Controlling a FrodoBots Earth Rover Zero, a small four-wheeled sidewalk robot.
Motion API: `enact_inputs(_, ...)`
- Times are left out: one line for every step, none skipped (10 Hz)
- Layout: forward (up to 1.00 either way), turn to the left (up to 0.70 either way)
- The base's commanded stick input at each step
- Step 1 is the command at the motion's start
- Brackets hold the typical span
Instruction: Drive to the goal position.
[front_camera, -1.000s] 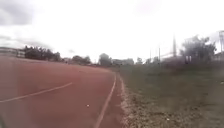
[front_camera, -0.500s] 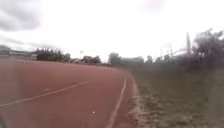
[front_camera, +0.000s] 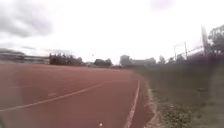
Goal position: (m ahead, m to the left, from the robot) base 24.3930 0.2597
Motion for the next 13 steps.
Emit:
enact_inputs(0.7, 0.0)
enact_inputs(0.7, 0.0)
enact_inputs(0.7, 0.0)
enact_inputs(0.7, 0.0)
enact_inputs(0.7, 0.0)
enact_inputs(0.7, 0.0)
enact_inputs(0.7, 0.0)
enact_inputs(0.7, 0.0)
enact_inputs(0.7, 0.0)
enact_inputs(0.7, 0.0)
enact_inputs(0.7, 0.0)
enact_inputs(0.7, 0.0)
enact_inputs(0.7, 0.0)
